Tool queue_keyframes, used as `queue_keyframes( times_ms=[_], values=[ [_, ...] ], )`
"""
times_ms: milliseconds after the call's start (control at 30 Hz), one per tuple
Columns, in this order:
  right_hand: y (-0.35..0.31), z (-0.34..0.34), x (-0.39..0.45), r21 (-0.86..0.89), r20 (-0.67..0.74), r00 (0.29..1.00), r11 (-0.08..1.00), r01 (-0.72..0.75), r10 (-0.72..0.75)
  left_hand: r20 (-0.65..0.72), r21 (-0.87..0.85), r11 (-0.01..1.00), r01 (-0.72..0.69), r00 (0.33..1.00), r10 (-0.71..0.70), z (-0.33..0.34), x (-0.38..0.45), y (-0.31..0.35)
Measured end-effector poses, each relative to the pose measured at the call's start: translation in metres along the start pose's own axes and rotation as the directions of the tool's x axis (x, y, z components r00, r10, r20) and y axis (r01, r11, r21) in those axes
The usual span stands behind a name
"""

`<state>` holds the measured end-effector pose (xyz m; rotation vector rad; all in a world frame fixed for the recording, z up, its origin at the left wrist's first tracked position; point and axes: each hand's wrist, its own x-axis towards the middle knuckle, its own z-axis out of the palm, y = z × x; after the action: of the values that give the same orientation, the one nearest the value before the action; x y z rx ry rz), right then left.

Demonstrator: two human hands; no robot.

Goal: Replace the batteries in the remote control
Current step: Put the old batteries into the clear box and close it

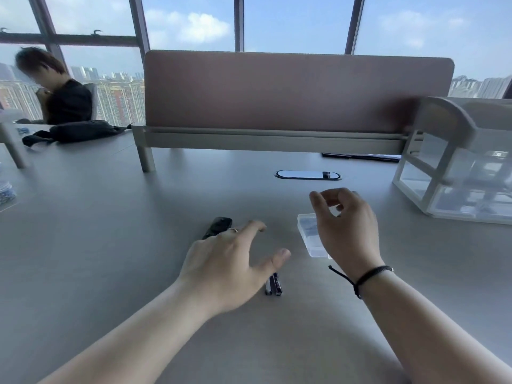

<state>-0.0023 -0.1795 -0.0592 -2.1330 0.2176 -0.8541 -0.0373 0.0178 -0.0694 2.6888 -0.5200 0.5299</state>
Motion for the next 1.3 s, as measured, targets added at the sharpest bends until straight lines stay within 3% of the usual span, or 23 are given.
queue_keyframes(
  times_ms=[67, 167, 300, 500, 800, 933, 1033, 1100, 1167, 1300],
  values=[
    [0.009, -0.002, 0.005, -0.082, -0.024, 1.0, 0.997, -0.015, 0.013, 0.081, 0.059, 0.997, -0.04, 0.996, 0.035, 0.008, -0.005, 0.012],
    [0.019, 0.0, 0.006, -0.196, 0.054, 0.995, 0.978, -0.075, 0.087, 0.134, 0.109, 0.99, -0.085, 0.989, 0.07, 0.024, -0.009, 0.027],
    [0.022, 0.003, -0.006, -0.23, 0.225, 0.963, 0.968, -0.095, 0.148, 0.069, 0.101, 0.994, -0.033, 0.997, 0.026, 0.034, -0.004, 0.031],
    [0.021, -0.001, -0.017, -0.296, 0.333, 0.937, 0.955, 0.002, 0.101, 0.026, 0.121, 0.993, 0.007, 1.0, -0.01, 0.041, 0.011, 0.028],
    [0.032, -0.009, -0.013, -0.169, 0.5, 0.866, 0.981, 0.096, 0.001, -0.064, -0.171, 0.98, -0.103, 0.994, 0.093, 0.037, 0.03, -0.007],
    [0.029, -0.003, -0.009, -0.107, 0.572, 0.816, 0.978, 0.182, -0.089, -0.14, -0.345, 0.939, 0.008, 0.988, -0.059, 0.042, 0.034, -0.015],
    [0.027, -0.002, -0.011, -0.067, 0.587, 0.797, 0.973, 0.219, -0.14, -0.049, -0.513, 0.841, 0.168, 0.973, -0.224, 0.045, 0.037, -0.016],
    [0.025, -0.004, -0.012, -0.053, 0.609, 0.775, 0.965, 0.255, -0.171, 0.009, -0.573, 0.789, 0.22, 0.965, -0.262, 0.045, 0.04, -0.017],
    [0.022, -0.005, -0.013, -0.045, 0.629, 0.754, 0.959, 0.281, -0.191, 0.046, -0.603, 0.767, 0.219, 0.969, -0.241, 0.04, 0.04, -0.018],
    [0.019, -0.007, -0.014, -0.003, 0.638, 0.739, 0.958, 0.285, -0.218, 0.089, -0.508, 0.857, 0.086, 0.995, -0.047, 0.028, 0.036, -0.016]
  ],
)
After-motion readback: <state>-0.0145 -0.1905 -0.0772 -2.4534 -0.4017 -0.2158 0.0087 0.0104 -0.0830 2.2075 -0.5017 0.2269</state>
